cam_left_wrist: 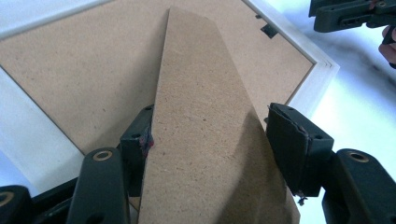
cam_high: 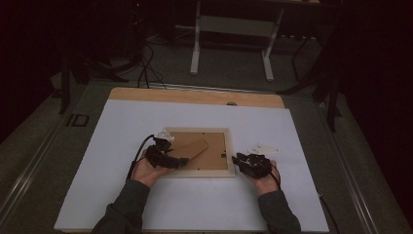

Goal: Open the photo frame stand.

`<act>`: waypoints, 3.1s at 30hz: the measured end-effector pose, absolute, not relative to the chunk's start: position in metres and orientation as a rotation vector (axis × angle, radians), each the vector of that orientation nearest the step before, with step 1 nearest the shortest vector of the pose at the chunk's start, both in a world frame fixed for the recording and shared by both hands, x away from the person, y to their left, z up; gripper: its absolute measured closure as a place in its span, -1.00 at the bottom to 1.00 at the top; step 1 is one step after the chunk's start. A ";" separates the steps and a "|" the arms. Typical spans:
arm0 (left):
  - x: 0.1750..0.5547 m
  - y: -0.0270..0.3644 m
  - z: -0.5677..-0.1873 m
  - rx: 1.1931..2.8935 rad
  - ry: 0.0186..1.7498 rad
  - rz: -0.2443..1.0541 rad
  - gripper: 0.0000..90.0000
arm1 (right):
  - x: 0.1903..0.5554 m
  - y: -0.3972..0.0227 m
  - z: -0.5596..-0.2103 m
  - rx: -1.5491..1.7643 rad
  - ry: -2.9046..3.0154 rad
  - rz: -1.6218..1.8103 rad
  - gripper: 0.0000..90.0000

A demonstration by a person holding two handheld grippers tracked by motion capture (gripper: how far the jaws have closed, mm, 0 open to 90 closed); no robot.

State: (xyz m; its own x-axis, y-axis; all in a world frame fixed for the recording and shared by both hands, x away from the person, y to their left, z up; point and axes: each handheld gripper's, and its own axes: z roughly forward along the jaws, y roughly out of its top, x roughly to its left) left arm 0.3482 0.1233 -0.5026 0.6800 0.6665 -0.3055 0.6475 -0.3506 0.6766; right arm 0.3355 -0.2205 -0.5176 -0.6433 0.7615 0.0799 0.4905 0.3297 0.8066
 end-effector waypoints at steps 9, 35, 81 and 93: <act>0.342 0.122 -0.496 2.082 0.956 0.096 -0.11 | 0.343 -0.216 -0.516 1.119 2.306 1.214 0.46; 0.323 0.116 -0.484 2.097 0.871 0.250 -0.11 | 0.377 -0.209 -0.499 1.192 2.286 1.227 0.22; 0.299 0.110 -0.478 2.098 0.758 0.422 -0.11 | 0.407 -0.205 -0.497 1.345 2.364 1.349 -0.24; 0.296 0.110 -0.476 2.091 0.719 0.450 -0.11 | 0.411 -0.211 -0.498 1.427 2.382 1.483 -0.08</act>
